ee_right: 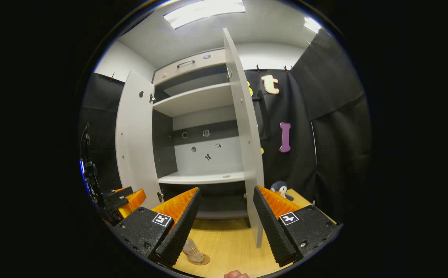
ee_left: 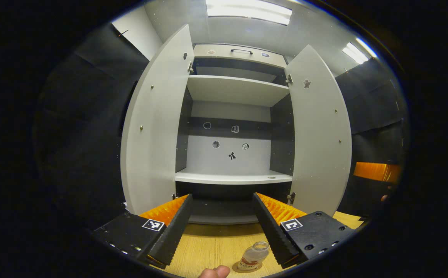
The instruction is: Grasp the bottle in the cabinet with the left hand and place it on the coaster, then close the right door with the right hand and the left door with the left hand.
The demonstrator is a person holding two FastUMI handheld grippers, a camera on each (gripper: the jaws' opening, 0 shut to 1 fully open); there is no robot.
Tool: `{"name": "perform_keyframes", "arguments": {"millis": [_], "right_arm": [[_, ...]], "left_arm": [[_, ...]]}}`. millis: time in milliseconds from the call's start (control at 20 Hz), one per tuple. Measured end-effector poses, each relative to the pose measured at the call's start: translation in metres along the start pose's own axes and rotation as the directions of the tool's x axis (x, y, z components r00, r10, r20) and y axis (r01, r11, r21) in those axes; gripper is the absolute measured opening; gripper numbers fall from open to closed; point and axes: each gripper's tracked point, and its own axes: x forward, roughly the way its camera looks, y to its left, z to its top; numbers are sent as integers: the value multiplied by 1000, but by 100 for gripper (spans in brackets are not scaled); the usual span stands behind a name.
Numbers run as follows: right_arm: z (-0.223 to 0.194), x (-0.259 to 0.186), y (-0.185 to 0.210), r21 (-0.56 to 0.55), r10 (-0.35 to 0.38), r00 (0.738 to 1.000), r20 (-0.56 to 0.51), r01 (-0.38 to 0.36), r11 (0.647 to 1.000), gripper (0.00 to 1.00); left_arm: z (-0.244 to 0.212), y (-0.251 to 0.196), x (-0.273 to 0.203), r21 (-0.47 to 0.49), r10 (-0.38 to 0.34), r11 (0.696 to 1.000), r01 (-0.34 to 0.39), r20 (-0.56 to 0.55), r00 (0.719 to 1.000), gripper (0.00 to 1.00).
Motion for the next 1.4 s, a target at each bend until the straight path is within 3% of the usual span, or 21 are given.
{"name": "perform_keyframes", "arguments": {"millis": [200,350,550,700,950,1200,1400], "right_arm": [[52,8,-29,8,-7,997,74,6,1000,83],[93,20,-83,-13,-139,984,113,142,990,83],[129,41,-122,-60,-250,954,168,263,963,84],[144,66,-136,-84,-233,953,191,253,964,84],[142,102,-144,-147,-238,962,135,257,955,84],[140,102,-138,-94,-262,954,146,278,956,81],[141,100,-130,-122,-264,953,148,283,951,81]], "left_arm": [[-7,7,-9,17,25,1000,-24,-10,1000,93],[-6,9,-14,11,37,999,-37,-6,999,94],[-11,13,-18,13,46,999,-46,-23,999,93],[-11,18,-22,16,54,998,-54,-29,998,94],[-18,21,-27,-5,71,997,-71,-41,997,96],[-26,30,-28,-46,100,994,-103,-59,993,94],[-31,36,-23,-63,128,989,-132,-56,990,94]]}}
